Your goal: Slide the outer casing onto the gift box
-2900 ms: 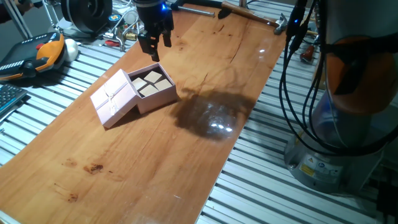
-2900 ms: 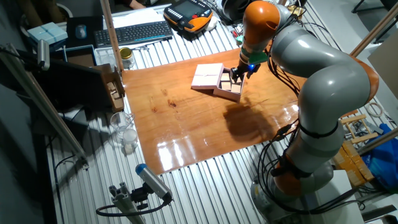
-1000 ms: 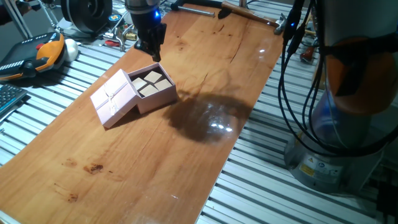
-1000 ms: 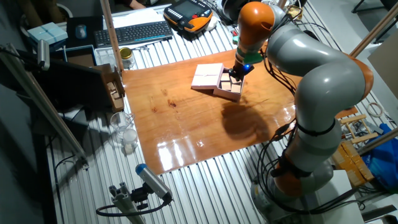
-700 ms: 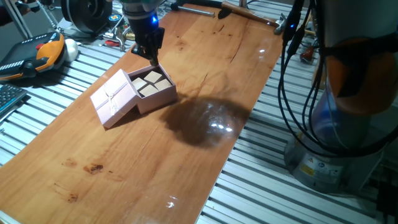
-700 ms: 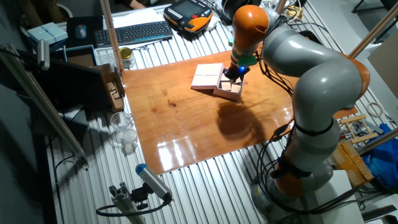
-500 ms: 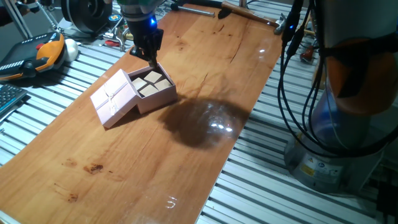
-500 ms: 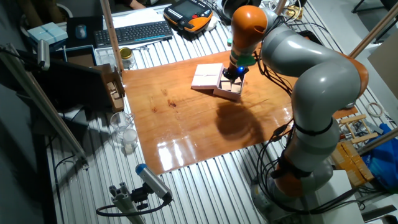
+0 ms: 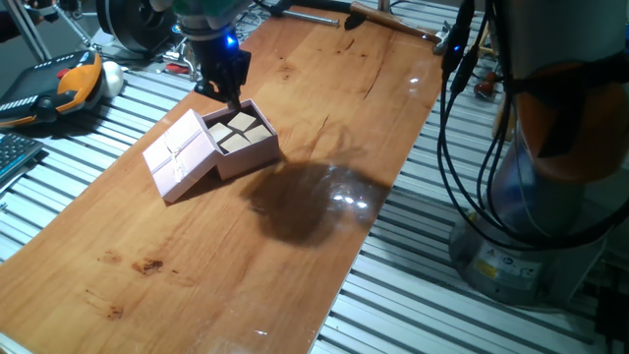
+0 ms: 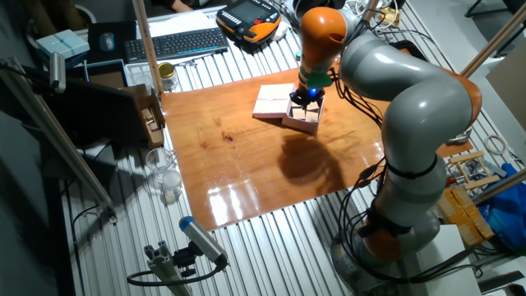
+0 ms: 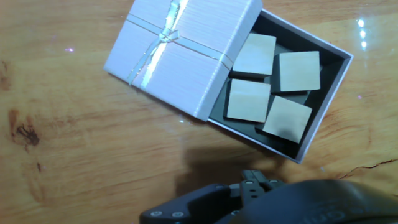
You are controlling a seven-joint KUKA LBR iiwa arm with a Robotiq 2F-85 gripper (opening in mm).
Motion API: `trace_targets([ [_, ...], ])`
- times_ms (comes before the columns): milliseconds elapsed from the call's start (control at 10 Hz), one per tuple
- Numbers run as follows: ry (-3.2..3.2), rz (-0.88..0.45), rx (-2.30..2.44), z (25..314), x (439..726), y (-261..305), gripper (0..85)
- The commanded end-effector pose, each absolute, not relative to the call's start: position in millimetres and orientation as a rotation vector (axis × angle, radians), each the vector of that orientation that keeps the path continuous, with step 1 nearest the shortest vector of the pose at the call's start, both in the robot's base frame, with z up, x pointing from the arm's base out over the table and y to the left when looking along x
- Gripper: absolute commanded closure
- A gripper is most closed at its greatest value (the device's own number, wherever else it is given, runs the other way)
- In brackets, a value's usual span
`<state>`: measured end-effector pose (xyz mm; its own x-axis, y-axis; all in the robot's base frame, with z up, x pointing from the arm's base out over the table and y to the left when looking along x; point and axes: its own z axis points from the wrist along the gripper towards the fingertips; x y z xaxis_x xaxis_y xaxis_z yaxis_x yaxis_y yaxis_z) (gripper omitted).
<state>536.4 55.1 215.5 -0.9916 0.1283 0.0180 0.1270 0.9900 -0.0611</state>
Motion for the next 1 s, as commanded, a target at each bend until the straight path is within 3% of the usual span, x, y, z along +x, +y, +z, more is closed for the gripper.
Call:
trace_targets([
  [0, -3.112, 0.096, -0.211, 214, 537, 58, 85.0],
  [900, -3.124, 0.087, -0.300, 192, 535, 80, 85.0],
])
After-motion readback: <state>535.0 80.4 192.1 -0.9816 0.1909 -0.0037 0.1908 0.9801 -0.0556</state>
